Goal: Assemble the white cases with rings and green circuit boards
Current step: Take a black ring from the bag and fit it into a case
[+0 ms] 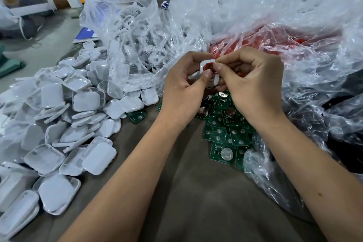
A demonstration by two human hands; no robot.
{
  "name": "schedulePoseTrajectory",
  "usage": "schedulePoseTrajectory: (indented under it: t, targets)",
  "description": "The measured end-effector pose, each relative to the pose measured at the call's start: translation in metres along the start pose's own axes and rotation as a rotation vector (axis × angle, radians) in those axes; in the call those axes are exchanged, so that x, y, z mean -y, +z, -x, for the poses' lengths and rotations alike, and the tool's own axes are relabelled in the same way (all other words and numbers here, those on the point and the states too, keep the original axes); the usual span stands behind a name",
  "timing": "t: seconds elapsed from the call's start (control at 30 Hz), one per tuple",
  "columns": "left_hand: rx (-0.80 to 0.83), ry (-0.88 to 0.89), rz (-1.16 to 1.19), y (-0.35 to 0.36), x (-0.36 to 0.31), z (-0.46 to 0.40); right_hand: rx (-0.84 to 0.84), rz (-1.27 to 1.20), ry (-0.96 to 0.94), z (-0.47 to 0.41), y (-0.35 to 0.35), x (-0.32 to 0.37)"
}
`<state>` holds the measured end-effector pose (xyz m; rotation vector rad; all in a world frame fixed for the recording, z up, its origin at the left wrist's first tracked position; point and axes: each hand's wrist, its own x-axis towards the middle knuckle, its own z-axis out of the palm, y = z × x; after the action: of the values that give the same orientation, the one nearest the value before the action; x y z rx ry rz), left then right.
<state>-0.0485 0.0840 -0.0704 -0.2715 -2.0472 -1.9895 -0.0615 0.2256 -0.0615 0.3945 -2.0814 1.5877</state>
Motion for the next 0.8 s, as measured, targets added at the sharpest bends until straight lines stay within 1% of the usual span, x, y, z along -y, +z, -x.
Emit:
schedulePoseTrajectory:
  t: [0.17, 0.3, 0.47, 0.67, 0.8]
  targets:
    - [0.016, 0.012, 0.036, 0.0001, -0.0024, 0.0014, 0.000, 0.022, -0.049, -0.0010, -0.0024, 0.0008]
    - [0.038, 0.027, 0.065, 0.0013, -0.0042, 0.0018, -0.027, 0.141, -0.138, -0.0008, -0.0034, 0.0007]
    - [0.054, 0.001, 0.087, 0.0000, -0.0066, 0.0013, -0.031, 0.287, -0.247, -0.0030, -0.0029, 0.0026]
    - [0.042, -0.003, 0.073, 0.0019, -0.0071, 0.0038, -0.015, 0.287, -0.211, -0.0041, -0.0039, 0.0016]
    - [0.029, 0.007, 0.034, 0.0034, -0.0044, 0.0036, 0.018, 0.231, -0.137, -0.0045, -0.0044, -0.0001]
